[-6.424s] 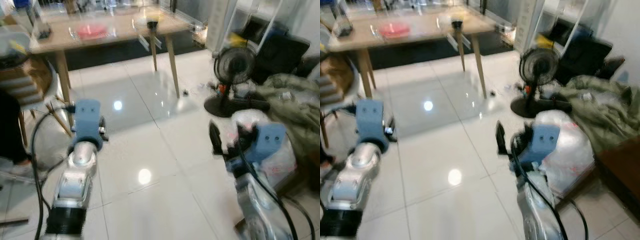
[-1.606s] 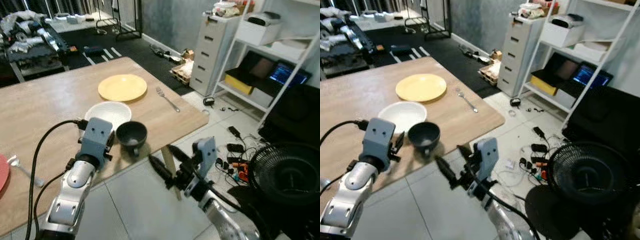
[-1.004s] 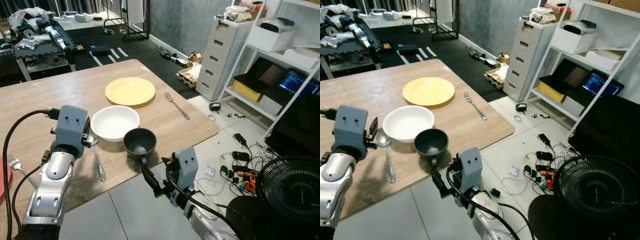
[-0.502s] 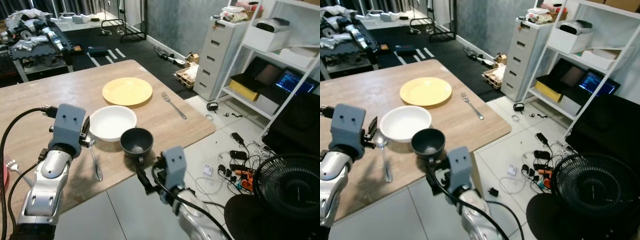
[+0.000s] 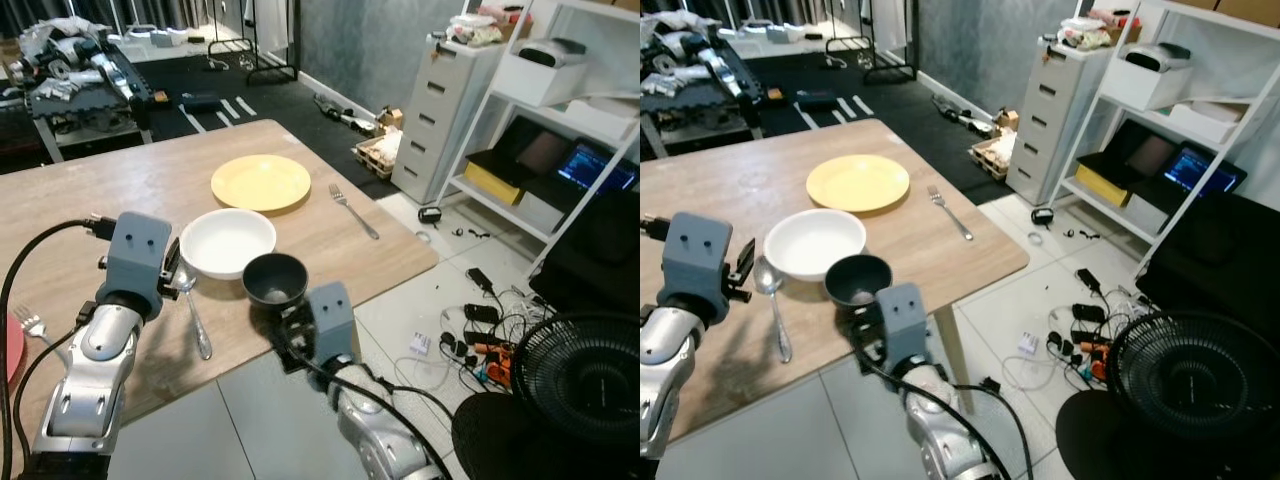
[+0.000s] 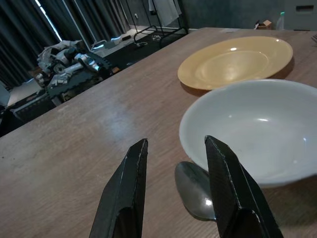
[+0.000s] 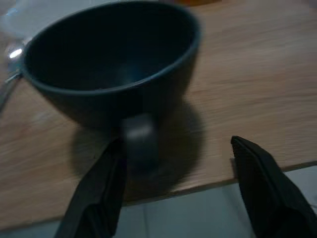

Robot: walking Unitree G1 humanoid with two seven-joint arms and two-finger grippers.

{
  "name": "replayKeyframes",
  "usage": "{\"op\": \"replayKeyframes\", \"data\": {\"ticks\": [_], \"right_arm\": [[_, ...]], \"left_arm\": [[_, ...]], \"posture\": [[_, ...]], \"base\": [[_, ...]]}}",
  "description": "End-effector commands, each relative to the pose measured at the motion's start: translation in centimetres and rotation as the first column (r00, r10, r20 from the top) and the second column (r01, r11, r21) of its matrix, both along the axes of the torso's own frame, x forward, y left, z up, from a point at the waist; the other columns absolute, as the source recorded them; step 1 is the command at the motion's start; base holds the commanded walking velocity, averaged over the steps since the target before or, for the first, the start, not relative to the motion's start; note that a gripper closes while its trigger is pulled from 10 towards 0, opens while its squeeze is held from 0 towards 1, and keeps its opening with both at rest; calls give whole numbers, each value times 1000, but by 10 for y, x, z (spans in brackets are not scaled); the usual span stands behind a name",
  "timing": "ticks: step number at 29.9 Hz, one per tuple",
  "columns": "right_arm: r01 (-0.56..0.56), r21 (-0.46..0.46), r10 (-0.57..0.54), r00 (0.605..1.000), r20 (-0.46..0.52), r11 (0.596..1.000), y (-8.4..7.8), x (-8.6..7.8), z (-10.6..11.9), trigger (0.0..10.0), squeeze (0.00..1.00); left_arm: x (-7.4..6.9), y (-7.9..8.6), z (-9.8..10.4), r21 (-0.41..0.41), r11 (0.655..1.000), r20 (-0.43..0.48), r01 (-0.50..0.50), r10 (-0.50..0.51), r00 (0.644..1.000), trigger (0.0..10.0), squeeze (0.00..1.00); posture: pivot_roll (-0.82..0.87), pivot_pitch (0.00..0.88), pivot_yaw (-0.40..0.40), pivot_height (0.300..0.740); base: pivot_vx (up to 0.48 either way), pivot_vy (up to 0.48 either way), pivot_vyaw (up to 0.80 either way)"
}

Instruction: Setting the table

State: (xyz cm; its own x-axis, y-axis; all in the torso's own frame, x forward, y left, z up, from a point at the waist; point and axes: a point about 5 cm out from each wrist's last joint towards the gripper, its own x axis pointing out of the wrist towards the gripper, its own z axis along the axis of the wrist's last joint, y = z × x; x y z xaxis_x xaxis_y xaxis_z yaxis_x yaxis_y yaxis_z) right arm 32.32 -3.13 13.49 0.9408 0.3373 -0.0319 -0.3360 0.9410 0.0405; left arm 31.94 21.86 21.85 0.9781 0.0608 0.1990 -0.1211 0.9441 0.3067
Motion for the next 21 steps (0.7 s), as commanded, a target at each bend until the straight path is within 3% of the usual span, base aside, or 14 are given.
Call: {"op": "replayKeyframes", "data": {"ticks": [1, 2, 11, 15, 16, 17, 21], "right_arm": [[12, 5, -12, 1000, 10, 1000, -1, 1, 1, 2235, 0], [25, 7, -25, 999, 20, 1000, -5, 3, 2, 0, 0], [24, 24, -26, 998, 54, 999, -7, 5, 7, 0, 0], [-24, 49, 20, 995, 94, 999, -1, 3, 12, 0, 0], [-65, 61, 58, 992, 113, 996, 2, 0, 14, 3961, 0], [-109, 76, 99, 987, 129, 991, 5, -3, 16, 10000, 0], [-221, 102, 202, 965, 166, 970, 12, -10, 21, 10000, 0]], "left_arm": [[-2, 0, -3, -6, 1000, -10, -5, 5, 1000, 10000, 0], [-2, -1, -4, -8, 1000, -13, -3, 3, 1000, 10000, 0], [-1, -3, -5, -15, 1000, -17, 4, -4, 1000, 10000, 0], [-1, -4, -5, -17, 1000, -20, 5, -6, 1000, 10000, 0], [-1, -4, -6, -18, 1000, -21, 5, -6, 1000, 10000, 0], [-1, -4, -6, -19, 1000, -22, 6, -6, 1000, 10000, 0], [-1, -4, -6, -21, 1000, -24, 6, -6, 1000, 10000, 0]], "posture": [[187, 91, 53, 740], [187, 91, 53, 740], [180, 94, 54, 740], [181, 99, 53, 740], [179, 100, 53, 740], [179, 100, 53, 740], [179, 102, 53, 740]], "base": [[0, 0, 0], [0, 0, 0], [0, 0, 0], [0, 0, 0], [0, 0, 0], [0, 0, 0], [0, 0, 0]]}}
